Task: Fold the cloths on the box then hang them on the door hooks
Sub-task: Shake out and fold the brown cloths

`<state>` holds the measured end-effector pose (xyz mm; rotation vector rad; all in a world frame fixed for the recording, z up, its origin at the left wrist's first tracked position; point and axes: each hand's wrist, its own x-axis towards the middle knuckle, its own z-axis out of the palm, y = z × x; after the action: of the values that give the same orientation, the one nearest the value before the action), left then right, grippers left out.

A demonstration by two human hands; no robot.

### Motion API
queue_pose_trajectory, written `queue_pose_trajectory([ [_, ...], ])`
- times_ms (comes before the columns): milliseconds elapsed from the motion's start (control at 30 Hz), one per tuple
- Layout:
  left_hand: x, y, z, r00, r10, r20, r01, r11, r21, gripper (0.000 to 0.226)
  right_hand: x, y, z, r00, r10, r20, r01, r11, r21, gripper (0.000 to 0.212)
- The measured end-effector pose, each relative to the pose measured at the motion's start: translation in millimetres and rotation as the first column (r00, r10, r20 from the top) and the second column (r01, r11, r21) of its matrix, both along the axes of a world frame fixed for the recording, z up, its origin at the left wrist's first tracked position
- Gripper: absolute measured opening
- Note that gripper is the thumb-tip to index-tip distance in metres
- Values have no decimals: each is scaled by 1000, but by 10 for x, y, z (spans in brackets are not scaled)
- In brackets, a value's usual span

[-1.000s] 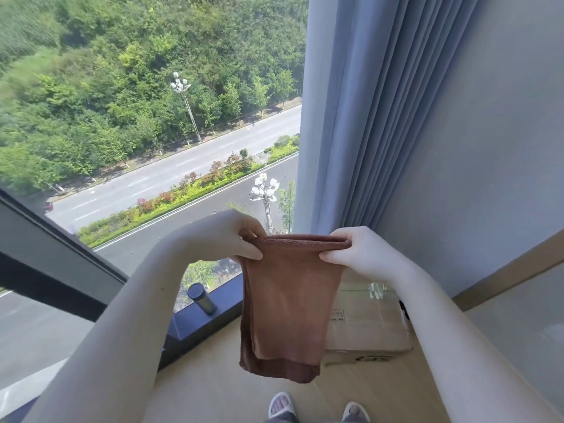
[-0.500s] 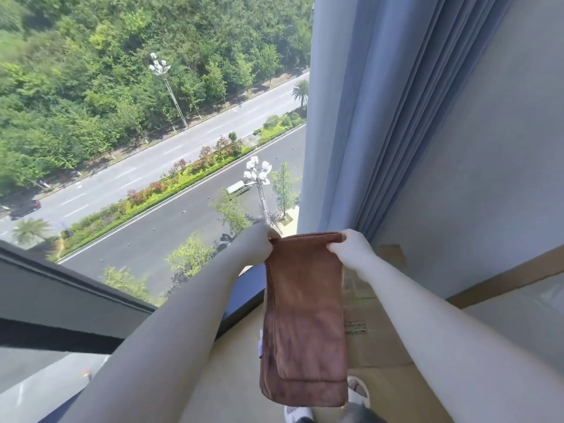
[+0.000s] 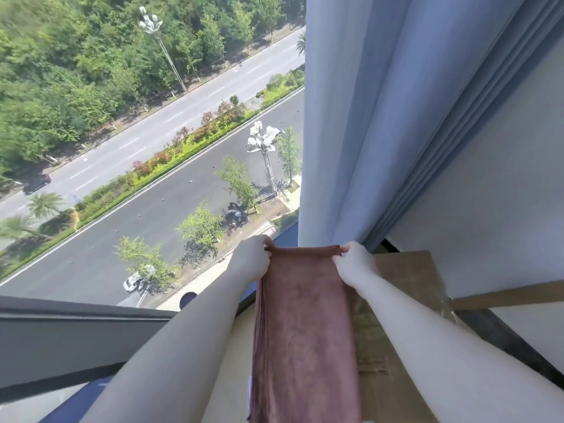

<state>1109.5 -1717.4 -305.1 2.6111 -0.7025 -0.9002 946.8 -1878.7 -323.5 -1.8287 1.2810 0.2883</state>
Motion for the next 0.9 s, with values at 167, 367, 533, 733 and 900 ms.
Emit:
queue_pose_trajectory([
  [167, 120, -67, -254, 999, -27, -24, 29, 998, 62, 32, 39, -63, -151, 991, 106, -82, -110, 993, -48, 41],
  [367, 105, 23, -368, 1000, 4, 5, -5, 999, 51, 29, 88, -7, -173, 984, 157, -82, -168, 973, -155, 38],
  [533, 61, 58, -341, 1000, 24, -2, -23, 1000, 21, 31, 79, 16, -147, 985, 164, -54, -170, 977, -127, 42],
  [733, -57, 254, -239, 991, 133, 23, -130, 988, -88, 33, -81, 45, -14, 994, 105, 9, -103, 990, -100, 50],
  [900, -201, 412, -34, 990, 139, 24, -136, 984, -116, 31, -221, 105, 210, 990, 138, 7, -137, 990, -43, 47],
])
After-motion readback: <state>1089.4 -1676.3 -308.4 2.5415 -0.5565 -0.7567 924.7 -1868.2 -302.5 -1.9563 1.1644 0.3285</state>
